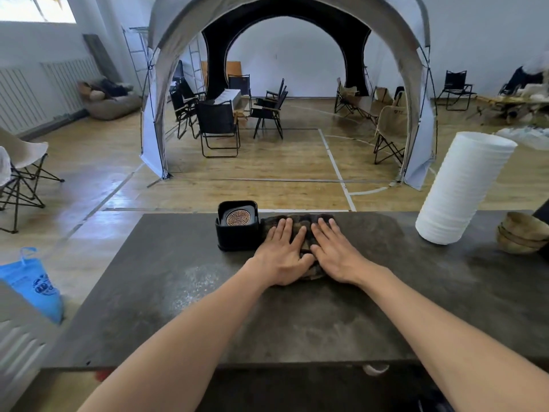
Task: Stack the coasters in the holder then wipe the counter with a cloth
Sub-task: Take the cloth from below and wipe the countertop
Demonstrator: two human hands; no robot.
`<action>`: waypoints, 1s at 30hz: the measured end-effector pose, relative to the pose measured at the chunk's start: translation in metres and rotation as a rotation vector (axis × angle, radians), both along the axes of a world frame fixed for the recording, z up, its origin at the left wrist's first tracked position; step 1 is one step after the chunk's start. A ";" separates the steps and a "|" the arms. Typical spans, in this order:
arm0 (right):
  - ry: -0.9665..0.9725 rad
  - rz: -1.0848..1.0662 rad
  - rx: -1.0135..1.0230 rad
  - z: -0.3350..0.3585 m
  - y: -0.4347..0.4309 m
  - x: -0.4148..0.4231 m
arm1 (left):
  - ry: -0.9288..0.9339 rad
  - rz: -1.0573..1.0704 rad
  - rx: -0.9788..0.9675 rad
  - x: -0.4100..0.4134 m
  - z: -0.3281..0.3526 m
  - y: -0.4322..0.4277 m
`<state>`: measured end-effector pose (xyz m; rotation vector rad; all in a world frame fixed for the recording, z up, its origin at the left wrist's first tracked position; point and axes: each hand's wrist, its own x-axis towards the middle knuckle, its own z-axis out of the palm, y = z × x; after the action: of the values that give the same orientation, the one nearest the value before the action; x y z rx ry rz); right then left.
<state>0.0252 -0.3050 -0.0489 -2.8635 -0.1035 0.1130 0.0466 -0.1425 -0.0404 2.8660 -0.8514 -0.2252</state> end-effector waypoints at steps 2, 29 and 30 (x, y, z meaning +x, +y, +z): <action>0.004 -0.004 0.005 0.001 0.003 -0.034 | -0.009 -0.046 -0.008 -0.028 0.001 0.007; -0.011 0.112 0.079 0.002 0.309 -0.019 | -0.044 0.072 0.096 -0.021 0.003 0.316; -0.006 0.109 0.078 0.003 0.311 -0.004 | -0.032 0.076 0.102 -0.007 0.005 0.316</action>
<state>0.0215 0.0058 -0.0460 -2.7801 -0.2596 0.1191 0.0396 0.1739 -0.0351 2.9971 -0.7560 -0.2213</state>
